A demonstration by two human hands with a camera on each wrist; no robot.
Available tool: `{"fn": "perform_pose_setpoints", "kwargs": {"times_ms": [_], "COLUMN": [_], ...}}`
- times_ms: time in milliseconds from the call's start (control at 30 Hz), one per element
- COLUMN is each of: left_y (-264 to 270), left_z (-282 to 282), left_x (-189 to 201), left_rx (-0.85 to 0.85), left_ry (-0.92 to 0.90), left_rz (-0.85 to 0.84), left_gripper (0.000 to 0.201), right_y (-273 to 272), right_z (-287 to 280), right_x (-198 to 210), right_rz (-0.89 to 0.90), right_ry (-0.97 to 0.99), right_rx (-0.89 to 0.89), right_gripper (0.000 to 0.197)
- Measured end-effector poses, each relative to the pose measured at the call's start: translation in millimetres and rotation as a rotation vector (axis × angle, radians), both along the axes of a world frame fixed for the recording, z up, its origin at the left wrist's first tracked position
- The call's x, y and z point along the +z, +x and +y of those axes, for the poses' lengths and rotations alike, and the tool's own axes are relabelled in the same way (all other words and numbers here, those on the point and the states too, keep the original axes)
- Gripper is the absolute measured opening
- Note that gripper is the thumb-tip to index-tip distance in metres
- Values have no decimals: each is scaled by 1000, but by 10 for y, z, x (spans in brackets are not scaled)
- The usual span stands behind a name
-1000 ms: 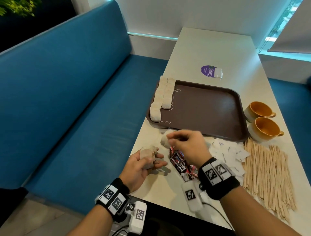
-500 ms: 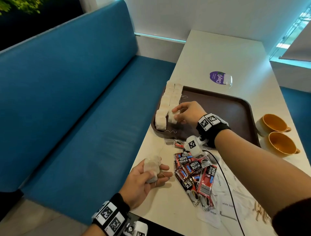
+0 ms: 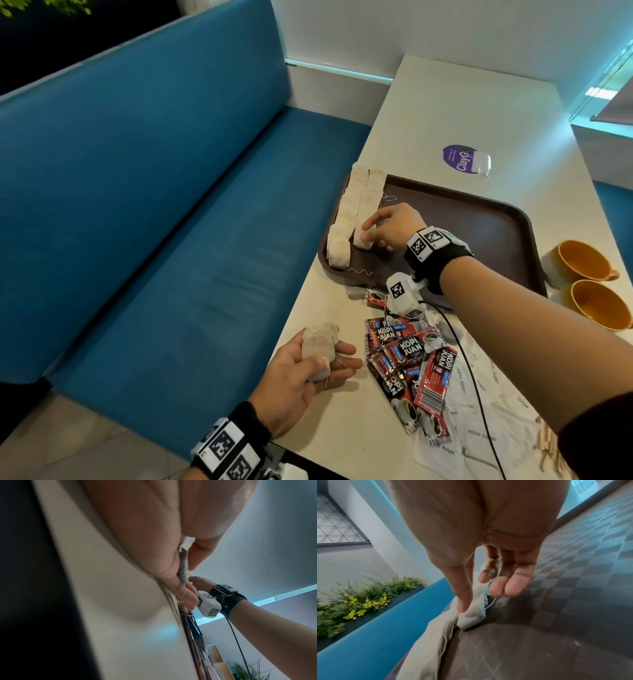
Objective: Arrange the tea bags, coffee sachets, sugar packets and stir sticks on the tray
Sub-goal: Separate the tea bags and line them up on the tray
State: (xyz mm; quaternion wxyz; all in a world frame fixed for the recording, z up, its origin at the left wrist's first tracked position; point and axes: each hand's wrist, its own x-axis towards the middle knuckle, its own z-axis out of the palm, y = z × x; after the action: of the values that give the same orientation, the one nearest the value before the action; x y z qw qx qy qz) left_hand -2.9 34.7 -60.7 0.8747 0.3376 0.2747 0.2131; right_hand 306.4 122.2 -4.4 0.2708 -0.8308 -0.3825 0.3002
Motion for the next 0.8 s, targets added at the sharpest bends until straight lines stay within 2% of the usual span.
{"fn": "perform_pose_setpoints", "kwargs": {"times_ms": [233, 367, 467, 600, 700, 800], "left_y": [-16, -16, -11, -14, -5, 13], "left_z": [9, 19, 18, -7, -26, -46], "left_x": [-5, -31, -35, -28, -8, 27], "left_rx": [-10, -19, -12, 37, 68, 109], "left_ry": [-1, 10, 13, 35, 56, 46], "left_rz": [-51, -40, -36, 2, 38, 49], "left_gripper": [64, 63, 56, 43, 39, 24], "right_y": [-57, -85, -191, -540, -916, -1239], "right_z": [62, -28, -216, -703, -1133, -1466], "right_x": [-47, 35, 161, 397, 490, 393], "right_rz": [-34, -59, -31, 97, 233, 261], "right_ry": [-77, 0, 106, 233, 253, 230], "right_rx": [22, 27, 6, 6, 42, 72], "right_gripper": [21, 20, 16, 13, 12, 17]}}
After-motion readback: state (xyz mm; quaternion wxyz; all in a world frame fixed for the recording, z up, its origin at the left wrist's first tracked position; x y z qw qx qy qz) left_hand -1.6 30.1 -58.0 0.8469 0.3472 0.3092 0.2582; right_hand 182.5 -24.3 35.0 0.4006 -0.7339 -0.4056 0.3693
